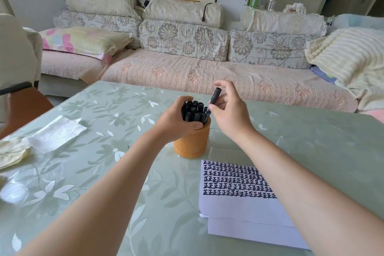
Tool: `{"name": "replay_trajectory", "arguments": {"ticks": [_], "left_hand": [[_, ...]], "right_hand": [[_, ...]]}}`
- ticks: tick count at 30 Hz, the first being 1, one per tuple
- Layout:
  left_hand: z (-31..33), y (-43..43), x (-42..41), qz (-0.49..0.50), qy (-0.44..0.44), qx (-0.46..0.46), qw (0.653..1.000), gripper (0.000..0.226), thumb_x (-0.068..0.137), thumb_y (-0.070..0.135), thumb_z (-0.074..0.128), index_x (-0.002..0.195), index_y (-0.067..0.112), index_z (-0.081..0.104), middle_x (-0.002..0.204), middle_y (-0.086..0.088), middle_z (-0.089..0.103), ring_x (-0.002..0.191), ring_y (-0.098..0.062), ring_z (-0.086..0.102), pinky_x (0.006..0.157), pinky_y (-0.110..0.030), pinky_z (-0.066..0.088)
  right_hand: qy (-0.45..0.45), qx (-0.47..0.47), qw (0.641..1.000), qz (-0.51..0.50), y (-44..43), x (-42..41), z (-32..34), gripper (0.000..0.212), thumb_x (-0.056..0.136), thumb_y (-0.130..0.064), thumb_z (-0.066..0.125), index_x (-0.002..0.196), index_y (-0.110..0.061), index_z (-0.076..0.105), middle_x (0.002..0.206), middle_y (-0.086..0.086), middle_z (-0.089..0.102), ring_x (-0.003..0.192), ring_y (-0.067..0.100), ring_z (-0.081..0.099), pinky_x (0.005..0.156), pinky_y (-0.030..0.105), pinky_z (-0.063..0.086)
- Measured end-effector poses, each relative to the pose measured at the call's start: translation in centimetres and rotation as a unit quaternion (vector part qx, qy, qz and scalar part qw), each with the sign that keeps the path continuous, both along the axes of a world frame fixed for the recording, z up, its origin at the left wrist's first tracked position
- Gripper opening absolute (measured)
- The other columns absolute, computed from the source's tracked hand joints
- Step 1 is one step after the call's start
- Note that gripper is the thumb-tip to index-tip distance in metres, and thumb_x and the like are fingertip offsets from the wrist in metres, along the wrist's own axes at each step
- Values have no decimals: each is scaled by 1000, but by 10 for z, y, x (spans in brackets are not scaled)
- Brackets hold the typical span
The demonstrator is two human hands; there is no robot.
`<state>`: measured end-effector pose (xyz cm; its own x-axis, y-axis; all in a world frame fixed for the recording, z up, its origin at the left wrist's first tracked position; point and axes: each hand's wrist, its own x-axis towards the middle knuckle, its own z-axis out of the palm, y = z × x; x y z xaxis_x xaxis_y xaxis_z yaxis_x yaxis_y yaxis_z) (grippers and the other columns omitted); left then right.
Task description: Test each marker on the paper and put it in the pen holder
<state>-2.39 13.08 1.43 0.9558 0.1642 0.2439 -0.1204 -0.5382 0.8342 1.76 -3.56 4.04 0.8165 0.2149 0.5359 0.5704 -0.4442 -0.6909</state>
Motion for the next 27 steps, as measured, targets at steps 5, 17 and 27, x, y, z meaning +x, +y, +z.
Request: {"name": "replay_trajectory", "arguments": {"ticks": [5, 17, 27], "left_hand": [[4, 0, 2, -4, -33, -8, 999, 74, 74, 20, 80, 136, 33, 43, 123, 4, 57, 110, -13, 57, 99, -33, 46], [2, -7, 5, 35, -73, 108, 991, 45, 97, 31, 50, 138, 14, 48, 140, 3, 45, 126, -11, 42, 98, -17, 27], [11, -8, -6, 34, -54, 117, 991, 49, 96, 37, 49, 141, 19, 44, 142, 4, 42, 129, -14, 40, 102, -24, 30]], "right_hand": [[-16, -52, 998, 7, 1, 4, -8, 32, 89, -14, 68, 117, -29, 68, 107, -9, 61, 68, -5, 57, 70, 2, 39], [74, -64, 993, 65, 0, -3, -23, 46, 100, -19, 49, 146, -21, 43, 138, -6, 53, 121, 7, 54, 101, 19, 39], [116, -166, 972, 119, -5, -17, -19, 68, 100, -31, 50, 156, -30, 11, 164, -11, 8, 149, 3, 6, 120, 25, 7]]}}
